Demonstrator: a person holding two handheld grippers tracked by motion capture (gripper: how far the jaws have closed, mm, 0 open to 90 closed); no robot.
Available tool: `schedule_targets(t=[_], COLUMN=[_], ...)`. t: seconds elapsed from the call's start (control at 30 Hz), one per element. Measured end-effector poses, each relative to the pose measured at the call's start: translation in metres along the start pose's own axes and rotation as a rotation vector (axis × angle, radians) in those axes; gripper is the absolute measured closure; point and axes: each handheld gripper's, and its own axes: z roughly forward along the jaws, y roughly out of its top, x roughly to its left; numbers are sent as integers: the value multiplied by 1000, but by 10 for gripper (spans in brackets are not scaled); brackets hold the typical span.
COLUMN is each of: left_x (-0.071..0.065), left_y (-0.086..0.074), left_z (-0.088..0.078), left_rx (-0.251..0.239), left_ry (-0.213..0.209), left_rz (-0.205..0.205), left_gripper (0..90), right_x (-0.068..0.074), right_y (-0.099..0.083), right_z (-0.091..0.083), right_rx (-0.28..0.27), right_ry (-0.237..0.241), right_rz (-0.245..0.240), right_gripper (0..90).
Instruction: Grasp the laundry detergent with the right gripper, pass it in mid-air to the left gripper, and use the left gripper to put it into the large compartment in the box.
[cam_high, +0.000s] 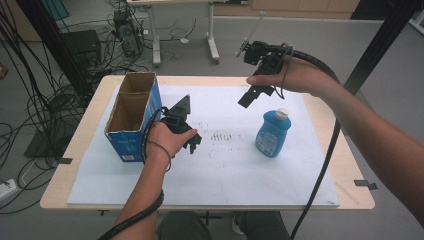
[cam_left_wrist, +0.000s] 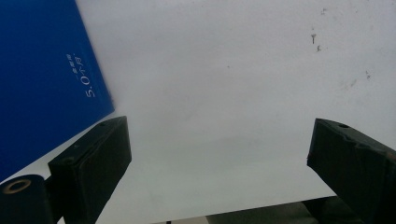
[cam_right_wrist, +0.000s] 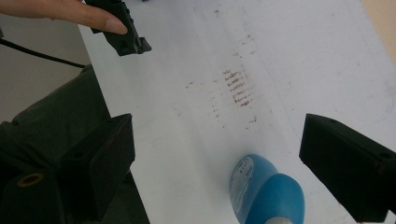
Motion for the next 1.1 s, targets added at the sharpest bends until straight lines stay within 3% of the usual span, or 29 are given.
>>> schedule_targets(t=[0.43, 0.9, 1.1], left_x=[-3, -11, -13], left_y=[-2, -4, -5], left_z=[-3, -6, -7], left_rx=[-15, -31, -39], left_ry=[2, 1, -4], left_rz=[15, 42, 44], left_gripper=[66, 66, 65], right_x=[4, 9, 10], right_y=[-16, -56, -83], right_z=[-7, -19, -31], right_rx=[9, 18, 17], right_ry=[-18, -50, -78], right_rz=[19, 72, 112], right_gripper=[105, 105, 105])
